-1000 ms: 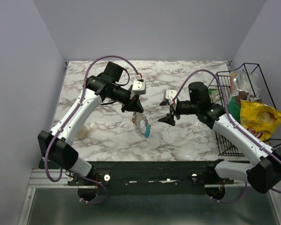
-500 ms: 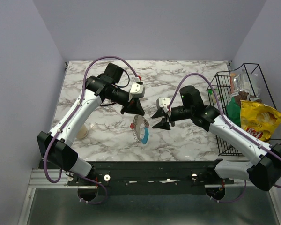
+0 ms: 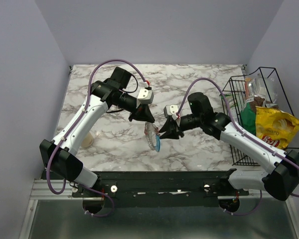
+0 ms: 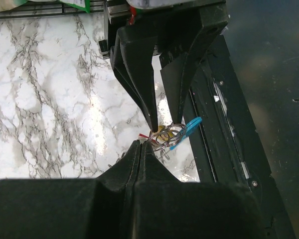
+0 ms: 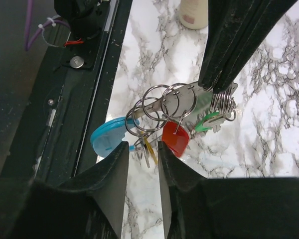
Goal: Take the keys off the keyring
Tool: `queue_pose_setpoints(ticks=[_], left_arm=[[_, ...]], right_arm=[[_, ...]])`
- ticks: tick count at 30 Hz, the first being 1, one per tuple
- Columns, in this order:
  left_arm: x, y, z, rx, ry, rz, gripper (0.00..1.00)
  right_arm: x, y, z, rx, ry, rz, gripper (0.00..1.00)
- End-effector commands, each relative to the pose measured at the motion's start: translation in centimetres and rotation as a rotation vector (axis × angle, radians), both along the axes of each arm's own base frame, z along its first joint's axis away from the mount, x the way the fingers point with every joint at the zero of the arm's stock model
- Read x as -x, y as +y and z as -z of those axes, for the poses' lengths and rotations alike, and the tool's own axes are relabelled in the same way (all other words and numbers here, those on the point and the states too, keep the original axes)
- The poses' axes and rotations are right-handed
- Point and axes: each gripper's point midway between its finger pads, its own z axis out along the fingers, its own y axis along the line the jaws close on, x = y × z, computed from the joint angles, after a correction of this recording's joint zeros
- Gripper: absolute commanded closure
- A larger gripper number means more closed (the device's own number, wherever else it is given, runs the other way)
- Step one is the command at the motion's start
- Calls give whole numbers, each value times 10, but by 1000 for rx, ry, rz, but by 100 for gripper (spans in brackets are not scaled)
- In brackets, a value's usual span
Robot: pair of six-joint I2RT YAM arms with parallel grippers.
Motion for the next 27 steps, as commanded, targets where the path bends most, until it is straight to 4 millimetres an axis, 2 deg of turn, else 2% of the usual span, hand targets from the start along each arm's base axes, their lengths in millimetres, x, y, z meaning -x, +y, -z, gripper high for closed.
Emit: queue_pose_setpoints(ticks=[1, 7, 14, 17, 21, 27], left_arm=[[5, -6, -18, 65, -8, 38, 100], [2, -7, -16, 57, -1, 29, 100], [2, -7, -17, 61, -8, 27, 100], [1, -7, -21, 70, -15, 23, 100], [1, -8, -25, 77, -14, 23, 100], [0, -10, -25, 81, -6, 18, 100]], right_arm=[[7, 4, -6, -33, 22, -22, 65], [9, 6, -16, -57, 40, -26, 65], [8, 1, -5, -21, 10, -19, 55], [15, -1, 2, -9, 23, -54, 51], [15, 1, 6, -2, 39, -72, 48], [17, 7, -1, -24, 64, -79, 46]])
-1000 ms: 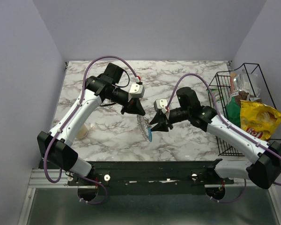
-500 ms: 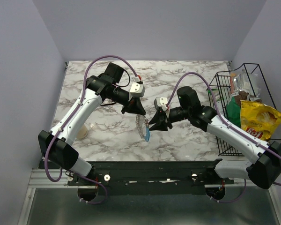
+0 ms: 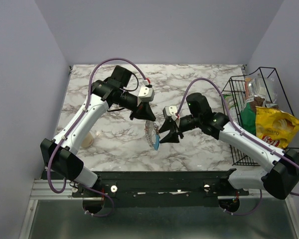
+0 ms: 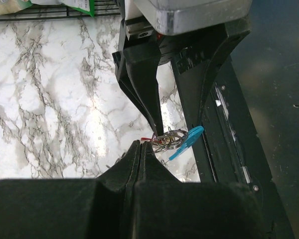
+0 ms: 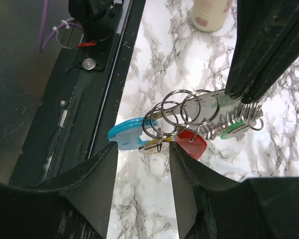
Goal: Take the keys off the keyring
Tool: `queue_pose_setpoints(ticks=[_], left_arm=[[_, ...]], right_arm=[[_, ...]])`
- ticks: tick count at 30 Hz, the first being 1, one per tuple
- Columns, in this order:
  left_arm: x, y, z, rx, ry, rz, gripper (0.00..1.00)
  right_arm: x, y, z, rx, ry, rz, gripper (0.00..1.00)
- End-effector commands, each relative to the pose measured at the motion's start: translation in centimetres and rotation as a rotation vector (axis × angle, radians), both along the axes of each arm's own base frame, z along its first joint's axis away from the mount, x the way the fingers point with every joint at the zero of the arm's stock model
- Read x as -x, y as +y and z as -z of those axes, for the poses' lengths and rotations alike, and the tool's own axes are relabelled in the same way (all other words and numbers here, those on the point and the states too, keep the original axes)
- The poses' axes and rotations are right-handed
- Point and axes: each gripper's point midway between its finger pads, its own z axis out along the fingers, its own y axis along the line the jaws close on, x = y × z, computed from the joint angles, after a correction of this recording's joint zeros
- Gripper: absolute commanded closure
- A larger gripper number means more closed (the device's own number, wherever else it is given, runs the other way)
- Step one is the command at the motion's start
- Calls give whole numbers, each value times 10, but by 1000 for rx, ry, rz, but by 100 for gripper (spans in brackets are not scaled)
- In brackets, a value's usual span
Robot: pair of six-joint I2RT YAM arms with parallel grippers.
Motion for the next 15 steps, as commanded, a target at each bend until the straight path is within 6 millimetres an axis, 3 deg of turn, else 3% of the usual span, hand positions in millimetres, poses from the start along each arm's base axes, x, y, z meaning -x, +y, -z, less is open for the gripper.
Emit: queue_pose_setpoints(ticks=[1, 8, 15], left_arm=[[5, -6, -21, 73, -18, 31, 100], [1, -8, -24, 81, -17, 17, 100], [0, -9, -28, 90, -18, 11, 100]], right_arm=[[7, 6, -3, -16, 24, -27, 45], [5, 9, -3, -37, 32, -3, 42], [-4, 13, 0, -29, 25, 34, 52]])
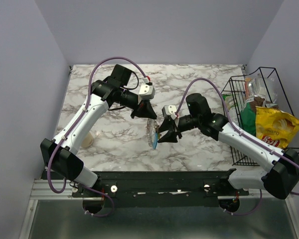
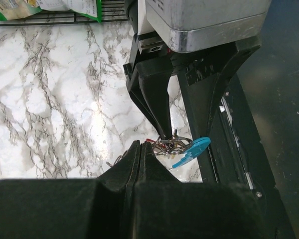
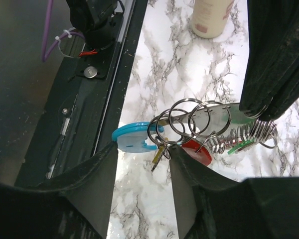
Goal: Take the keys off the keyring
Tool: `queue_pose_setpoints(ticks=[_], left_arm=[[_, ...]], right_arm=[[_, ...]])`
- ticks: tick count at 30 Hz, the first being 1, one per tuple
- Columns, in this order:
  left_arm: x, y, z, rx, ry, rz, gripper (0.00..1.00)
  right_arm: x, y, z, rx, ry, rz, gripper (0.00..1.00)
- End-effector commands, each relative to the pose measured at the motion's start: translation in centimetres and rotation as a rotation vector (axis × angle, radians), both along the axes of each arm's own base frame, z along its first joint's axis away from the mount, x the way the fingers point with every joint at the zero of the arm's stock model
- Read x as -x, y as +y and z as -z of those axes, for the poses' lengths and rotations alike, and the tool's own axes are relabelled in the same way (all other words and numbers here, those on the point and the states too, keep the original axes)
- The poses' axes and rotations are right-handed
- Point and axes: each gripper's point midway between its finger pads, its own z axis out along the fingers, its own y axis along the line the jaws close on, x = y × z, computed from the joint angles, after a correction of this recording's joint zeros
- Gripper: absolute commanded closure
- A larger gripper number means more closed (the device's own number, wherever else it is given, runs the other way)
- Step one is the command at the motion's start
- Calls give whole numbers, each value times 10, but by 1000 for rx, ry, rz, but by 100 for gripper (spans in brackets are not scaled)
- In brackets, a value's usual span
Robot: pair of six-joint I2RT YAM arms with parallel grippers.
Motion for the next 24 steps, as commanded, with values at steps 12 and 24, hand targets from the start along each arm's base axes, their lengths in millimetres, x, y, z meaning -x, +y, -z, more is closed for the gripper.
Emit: queue_pose_setpoints(ticks=[12, 24], left_arm=[[7, -5, -24, 75, -27, 25, 100], [4, 3, -8, 21, -45, -26, 100]], right_arm=[[-15, 7, 6, 4, -4, 81, 97], [-34, -30, 7, 241, -173, 174, 99]])
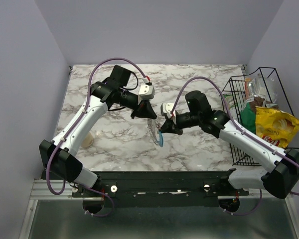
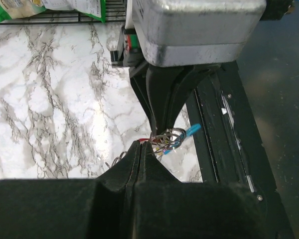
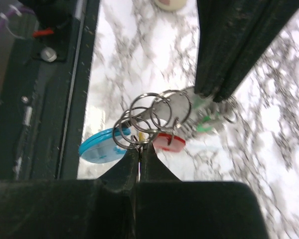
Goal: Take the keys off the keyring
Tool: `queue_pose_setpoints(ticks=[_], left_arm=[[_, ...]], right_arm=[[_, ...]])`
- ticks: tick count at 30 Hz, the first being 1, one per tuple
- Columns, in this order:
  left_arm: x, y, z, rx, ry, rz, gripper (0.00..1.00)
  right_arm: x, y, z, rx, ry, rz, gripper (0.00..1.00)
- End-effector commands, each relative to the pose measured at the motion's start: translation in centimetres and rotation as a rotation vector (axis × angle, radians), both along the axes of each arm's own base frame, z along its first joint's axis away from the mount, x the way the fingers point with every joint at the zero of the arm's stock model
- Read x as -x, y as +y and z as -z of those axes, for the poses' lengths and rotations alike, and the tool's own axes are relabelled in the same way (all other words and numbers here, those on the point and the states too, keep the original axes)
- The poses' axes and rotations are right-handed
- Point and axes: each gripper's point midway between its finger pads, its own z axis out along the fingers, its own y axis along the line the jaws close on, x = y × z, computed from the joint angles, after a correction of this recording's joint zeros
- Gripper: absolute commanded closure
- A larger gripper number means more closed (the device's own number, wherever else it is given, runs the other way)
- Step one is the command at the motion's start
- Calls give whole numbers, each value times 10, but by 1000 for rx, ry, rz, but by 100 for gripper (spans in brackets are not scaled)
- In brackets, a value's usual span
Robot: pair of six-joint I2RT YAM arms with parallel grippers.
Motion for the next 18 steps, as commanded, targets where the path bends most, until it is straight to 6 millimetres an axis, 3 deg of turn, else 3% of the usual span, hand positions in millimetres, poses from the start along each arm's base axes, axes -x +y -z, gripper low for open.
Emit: queue_pose_setpoints(ticks=[1, 7, 14, 17, 18], left_arm=[[6, 3, -6, 16, -44, -7, 100], [8, 5, 10, 6, -27, -20, 100], [7, 7, 24, -21, -1, -39, 100], [6, 7, 27, -30, 3, -44, 91], [6, 7, 28, -32, 7, -44, 82]], right_arm=[[-7, -25, 4, 162, -68, 54, 99], [-15, -46, 0, 270, -128, 108, 99], [-27, -57, -25, 273, -240, 164, 99], [-27, -59, -35, 280, -257, 168, 99], [-26, -60, -36, 284, -259, 167, 99]])
